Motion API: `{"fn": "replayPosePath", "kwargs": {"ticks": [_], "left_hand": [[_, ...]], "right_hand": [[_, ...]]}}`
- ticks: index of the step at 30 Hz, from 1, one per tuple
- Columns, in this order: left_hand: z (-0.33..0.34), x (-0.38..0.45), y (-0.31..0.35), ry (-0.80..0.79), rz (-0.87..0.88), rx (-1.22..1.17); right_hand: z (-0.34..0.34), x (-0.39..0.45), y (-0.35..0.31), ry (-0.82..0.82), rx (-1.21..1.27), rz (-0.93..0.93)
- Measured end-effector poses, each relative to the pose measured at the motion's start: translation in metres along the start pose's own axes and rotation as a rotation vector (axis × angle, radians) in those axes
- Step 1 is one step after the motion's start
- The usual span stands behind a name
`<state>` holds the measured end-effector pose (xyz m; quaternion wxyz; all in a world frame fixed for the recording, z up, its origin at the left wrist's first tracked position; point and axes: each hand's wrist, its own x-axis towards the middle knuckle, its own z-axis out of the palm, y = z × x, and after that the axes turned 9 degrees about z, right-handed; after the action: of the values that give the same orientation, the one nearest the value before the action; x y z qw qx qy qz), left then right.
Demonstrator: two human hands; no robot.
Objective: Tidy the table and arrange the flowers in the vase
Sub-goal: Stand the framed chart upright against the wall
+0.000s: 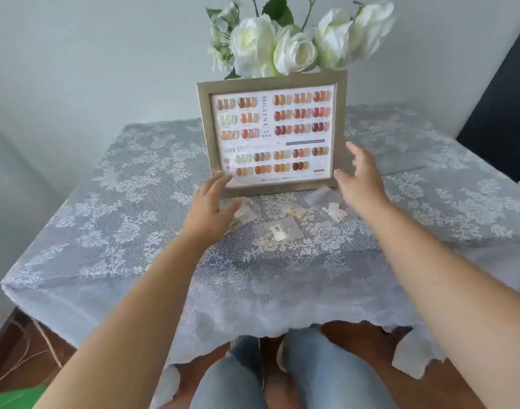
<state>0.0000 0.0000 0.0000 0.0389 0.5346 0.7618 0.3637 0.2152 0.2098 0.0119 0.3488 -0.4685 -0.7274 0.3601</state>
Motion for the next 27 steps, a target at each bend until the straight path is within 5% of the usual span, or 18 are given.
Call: {"fn": "replayPosePath", "kwargs": {"ticks": [12, 27], "left_hand": [[-0.019, 0.017, -0.011, 0.206, -0.142, -0.155], [-0.010, 0.043, -0.019, 0.150, -0.123, -0.081]], "right_hand": [[-0.007, 0.025, -0.003, -0.277, -0.039, 0.111], [0.001, 0.036, 0.027, -0.160, -0.026, 0.083]]}}
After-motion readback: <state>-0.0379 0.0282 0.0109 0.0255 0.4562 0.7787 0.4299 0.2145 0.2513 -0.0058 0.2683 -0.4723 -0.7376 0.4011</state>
